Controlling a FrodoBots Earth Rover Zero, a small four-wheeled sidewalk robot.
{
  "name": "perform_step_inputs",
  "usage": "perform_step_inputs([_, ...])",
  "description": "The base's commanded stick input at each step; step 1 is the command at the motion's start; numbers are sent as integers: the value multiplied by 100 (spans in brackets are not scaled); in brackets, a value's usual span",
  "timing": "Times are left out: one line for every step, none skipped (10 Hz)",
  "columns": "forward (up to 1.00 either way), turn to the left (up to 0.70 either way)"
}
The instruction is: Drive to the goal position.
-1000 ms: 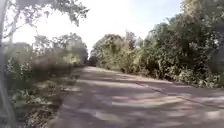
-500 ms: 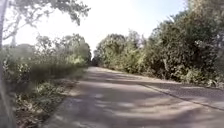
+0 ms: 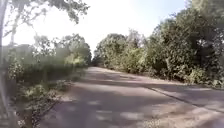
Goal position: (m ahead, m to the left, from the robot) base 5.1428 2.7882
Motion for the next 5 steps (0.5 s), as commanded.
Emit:
perform_step_inputs([70,0])
perform_step_inputs([70,0])
perform_step_inputs([70,0])
perform_step_inputs([70,0])
perform_step_inputs([70,0])
